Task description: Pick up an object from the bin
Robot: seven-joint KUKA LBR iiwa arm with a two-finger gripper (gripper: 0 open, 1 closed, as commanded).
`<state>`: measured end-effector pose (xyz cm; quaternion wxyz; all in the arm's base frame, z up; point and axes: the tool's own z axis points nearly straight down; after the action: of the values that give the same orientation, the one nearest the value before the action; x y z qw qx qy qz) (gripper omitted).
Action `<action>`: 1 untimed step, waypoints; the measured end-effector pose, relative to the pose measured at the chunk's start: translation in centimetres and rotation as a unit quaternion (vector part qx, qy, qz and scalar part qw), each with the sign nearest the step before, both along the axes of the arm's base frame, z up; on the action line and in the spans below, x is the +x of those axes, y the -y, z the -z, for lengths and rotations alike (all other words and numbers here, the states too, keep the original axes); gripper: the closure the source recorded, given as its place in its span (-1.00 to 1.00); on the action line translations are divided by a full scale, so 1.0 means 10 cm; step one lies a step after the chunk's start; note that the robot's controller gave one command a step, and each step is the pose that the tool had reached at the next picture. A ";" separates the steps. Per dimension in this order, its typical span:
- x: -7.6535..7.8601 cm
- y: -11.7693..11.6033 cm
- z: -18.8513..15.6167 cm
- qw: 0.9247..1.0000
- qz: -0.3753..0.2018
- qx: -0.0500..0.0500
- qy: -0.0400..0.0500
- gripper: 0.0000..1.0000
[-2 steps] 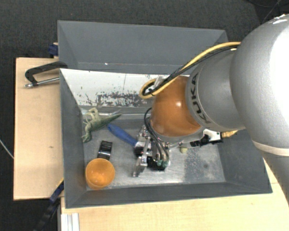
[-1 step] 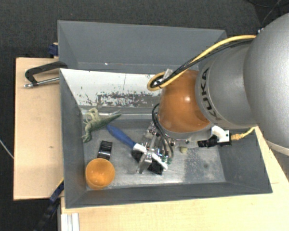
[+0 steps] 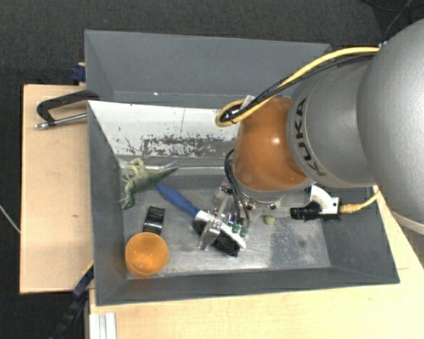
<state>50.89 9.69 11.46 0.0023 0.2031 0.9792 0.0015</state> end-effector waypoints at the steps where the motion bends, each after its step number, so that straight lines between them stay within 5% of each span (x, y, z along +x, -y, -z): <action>1: -0.09 0.02 0.43 0.999 0.044 0.000 0.001 -1.00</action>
Offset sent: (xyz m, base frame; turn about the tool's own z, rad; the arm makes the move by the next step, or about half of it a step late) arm -0.0118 -0.0018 -0.0446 0.0871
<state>49.95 9.54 7.15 0.0037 0.2459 0.9693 0.0016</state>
